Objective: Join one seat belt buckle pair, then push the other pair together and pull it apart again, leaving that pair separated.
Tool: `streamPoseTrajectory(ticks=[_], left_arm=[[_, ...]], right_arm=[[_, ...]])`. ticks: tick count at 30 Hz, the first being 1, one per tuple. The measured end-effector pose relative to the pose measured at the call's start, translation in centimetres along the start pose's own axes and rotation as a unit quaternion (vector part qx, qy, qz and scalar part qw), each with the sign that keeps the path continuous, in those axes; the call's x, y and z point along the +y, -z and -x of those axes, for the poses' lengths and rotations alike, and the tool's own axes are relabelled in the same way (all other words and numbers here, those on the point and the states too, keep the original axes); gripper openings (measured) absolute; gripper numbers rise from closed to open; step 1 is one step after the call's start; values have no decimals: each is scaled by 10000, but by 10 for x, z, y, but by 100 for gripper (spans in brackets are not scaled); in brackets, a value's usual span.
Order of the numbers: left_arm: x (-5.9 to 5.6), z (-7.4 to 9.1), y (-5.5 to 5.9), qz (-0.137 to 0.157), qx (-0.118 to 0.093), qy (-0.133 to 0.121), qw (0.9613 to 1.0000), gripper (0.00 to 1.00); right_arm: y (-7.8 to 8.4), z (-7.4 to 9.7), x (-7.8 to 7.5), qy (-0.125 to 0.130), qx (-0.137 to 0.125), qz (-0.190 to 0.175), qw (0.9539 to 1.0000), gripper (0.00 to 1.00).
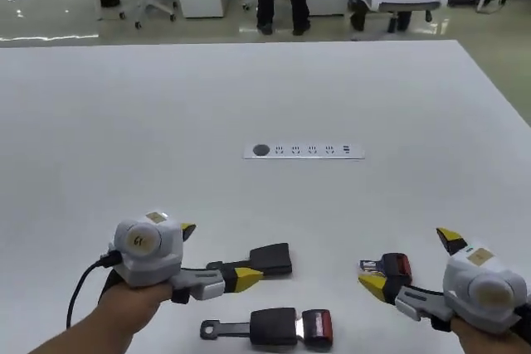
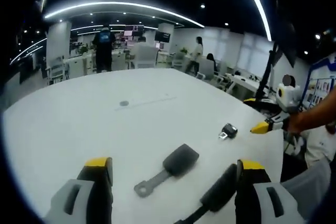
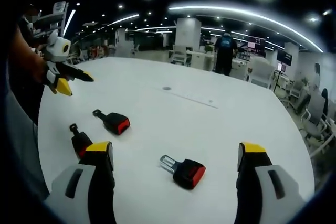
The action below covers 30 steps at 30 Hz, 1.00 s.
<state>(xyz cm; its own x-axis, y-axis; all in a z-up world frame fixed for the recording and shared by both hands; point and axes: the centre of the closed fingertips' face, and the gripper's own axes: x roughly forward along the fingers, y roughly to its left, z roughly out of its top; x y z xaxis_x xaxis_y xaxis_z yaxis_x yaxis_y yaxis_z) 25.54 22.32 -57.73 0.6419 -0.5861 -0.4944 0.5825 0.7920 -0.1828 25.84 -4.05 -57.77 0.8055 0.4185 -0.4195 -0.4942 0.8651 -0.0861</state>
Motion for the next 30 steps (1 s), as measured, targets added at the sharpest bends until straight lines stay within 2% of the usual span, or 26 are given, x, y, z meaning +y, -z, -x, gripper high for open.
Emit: streamPoseTrajectory(ticks=[4, 6, 7, 9, 11, 15, 18, 20, 21, 23, 25, 29, 30], left_arm=[[6, 14, 6, 18, -49, -69, 10000, 100], [5, 21, 7, 17, -140, -165, 9998, 100], [-1, 27, 7, -23, -213, -203, 9996, 100], [-5, 34, 10, 36, -246, -179, 9995, 100], [-3, 41, 11, 25, -295, -193, 9994, 100], [-7, 51, 16, 18, -343, -187, 9992, 100], [-13, 56, 18, 3, -307, -163, 9994, 100], [-11, 62, 22, -22, -218, -159, 9996, 100], [-15, 64, 23, -41, -243, -153, 9996, 100], [-15, 69, 25, -24, -268, -165, 9995, 100], [-18, 71, 28, -3, -225, -161, 9996, 100], [-23, 81, 35, -19, -224, -111, 9997, 100], [-24, 83, 36, -26, -262, -87, 9996, 99]], right_arm=[[-2, 13, 8, 51, -72, -40, 10000, 100], [-3, 20, 12, 80, -100, -54, 9999, 100], [-4, 25, 15, 86, -104, -56, 9999, 100], [-6, 32, 20, 84, -150, -31, 9998, 100], [-4, 35, 24, 76, -143, -21, 9999, 100], [2, 43, 30, 68, -119, -23, 9999, 100], [7, 50, 36, 33, -71, -8, 10000, 100], [11, 54, 38, 37, -60, 28, 10000, 100], [13, 55, 39, 31, -42, 34, 10000, 100], [16, 61, 44, 25, -20, 24, 10000, 100], [20, 66, 43, 48, 6, 0, 10000, 100], [25, 73, 51, 0, 54, -36, 10000, 100], [28, 73, 49, -6, 74, -54, 10000, 100]])
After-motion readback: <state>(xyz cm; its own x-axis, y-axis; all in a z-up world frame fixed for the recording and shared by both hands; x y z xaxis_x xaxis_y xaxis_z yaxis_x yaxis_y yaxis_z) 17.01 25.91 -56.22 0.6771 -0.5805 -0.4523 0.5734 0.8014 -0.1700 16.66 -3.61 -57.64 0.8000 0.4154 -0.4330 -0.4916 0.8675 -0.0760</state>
